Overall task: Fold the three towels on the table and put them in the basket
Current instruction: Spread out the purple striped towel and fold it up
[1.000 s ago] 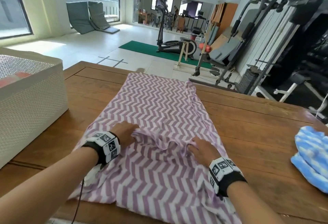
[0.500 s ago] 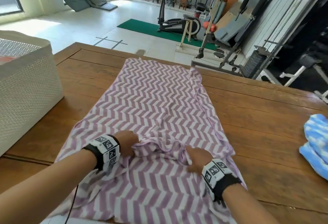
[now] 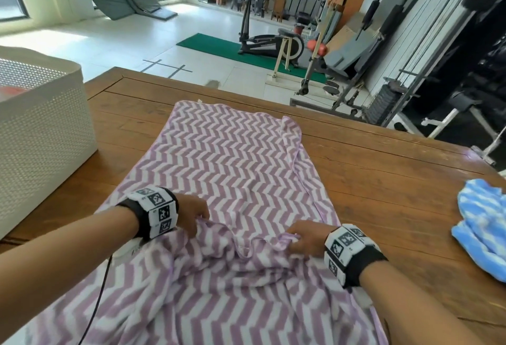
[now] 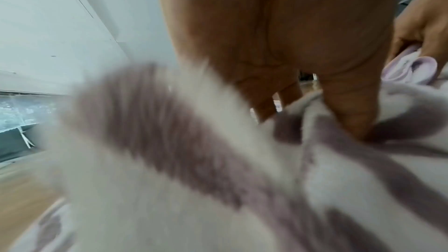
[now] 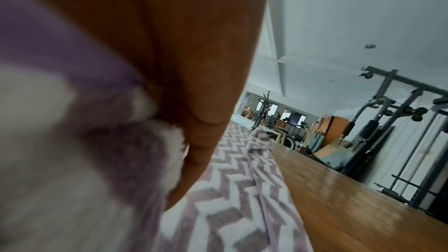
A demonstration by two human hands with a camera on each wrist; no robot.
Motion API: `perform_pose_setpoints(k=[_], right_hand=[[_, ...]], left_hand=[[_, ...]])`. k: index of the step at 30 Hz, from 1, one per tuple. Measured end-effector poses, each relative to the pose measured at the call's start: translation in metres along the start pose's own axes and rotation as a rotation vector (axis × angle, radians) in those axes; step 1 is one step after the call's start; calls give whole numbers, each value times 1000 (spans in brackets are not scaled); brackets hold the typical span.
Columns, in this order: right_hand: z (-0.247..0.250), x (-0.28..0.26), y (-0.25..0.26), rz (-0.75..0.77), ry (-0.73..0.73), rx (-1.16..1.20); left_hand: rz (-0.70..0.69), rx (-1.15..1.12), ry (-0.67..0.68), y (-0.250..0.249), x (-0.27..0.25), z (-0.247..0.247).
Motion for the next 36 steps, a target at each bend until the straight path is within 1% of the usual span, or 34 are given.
perform_pose_setpoints(k=[2, 5, 6, 7, 8, 10, 12, 14, 17, 21, 23, 25, 27, 28, 30, 32, 33, 36], right_hand=[[27, 6, -3, -4, -66, 13], [81, 12, -9, -6, -277, 62], [94, 14, -10, -3, -334, 75], [101, 19, -14, -10, -360, 82], [102, 25, -17, -40, -332, 56], [91, 44, -29, -107, -207, -28], [83, 57, -41, -157, -114, 16], [92, 70, -49, -133, -141, 47], [123, 92, -73, -117, -237, 61], [184, 134, -128, -178, -424, 40], [212, 162, -156, -187, -475, 39], [230, 194, -180, -168, -471, 54], [244, 223, -194, -116, -480, 37], [248, 236, -199, -85, -480, 16], [247, 258, -208, -56, -433, -23], [248, 271, -226, -94, -391, -77], [253, 273, -239, -126, -398, -106], [274, 273, -287, -255, -434, -166]], left_hand=[[13, -9, -61, 10, 6, 27], [73, -18, -190, 26, 14, 67], [94, -14, -225, 31, 17, 77], [107, -6, -252, 33, 23, 85], [126, -8, -263, 37, 30, 91], [152, -26, -256, 37, 43, 97], [137, -61, -242, 27, 58, 99], [104, -100, -239, 12, 75, 104], [57, -118, -244, -14, 105, 116], [15, -79, -314, -41, 156, 152], [14, -62, -338, -51, 189, 170], [25, -33, -362, -58, 225, 185], [46, -10, -361, -61, 262, 194], [59, -4, -345, -61, 280, 195], [94, -4, -280, -57, 311, 191], [134, -24, -200, -49, 334, 183], [149, -40, -179, -46, 342, 180], [168, -58, -164, -40, 354, 179]])
Point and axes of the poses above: each hand's wrist, its own x-axis towards the middle knuckle, its own z-axis out of the back of the hand, y = z × x, the point moved 10 cm from there along x, towards the middle knuckle, and after that the axes turned 3 degrees about z, right-handed, at the moved point
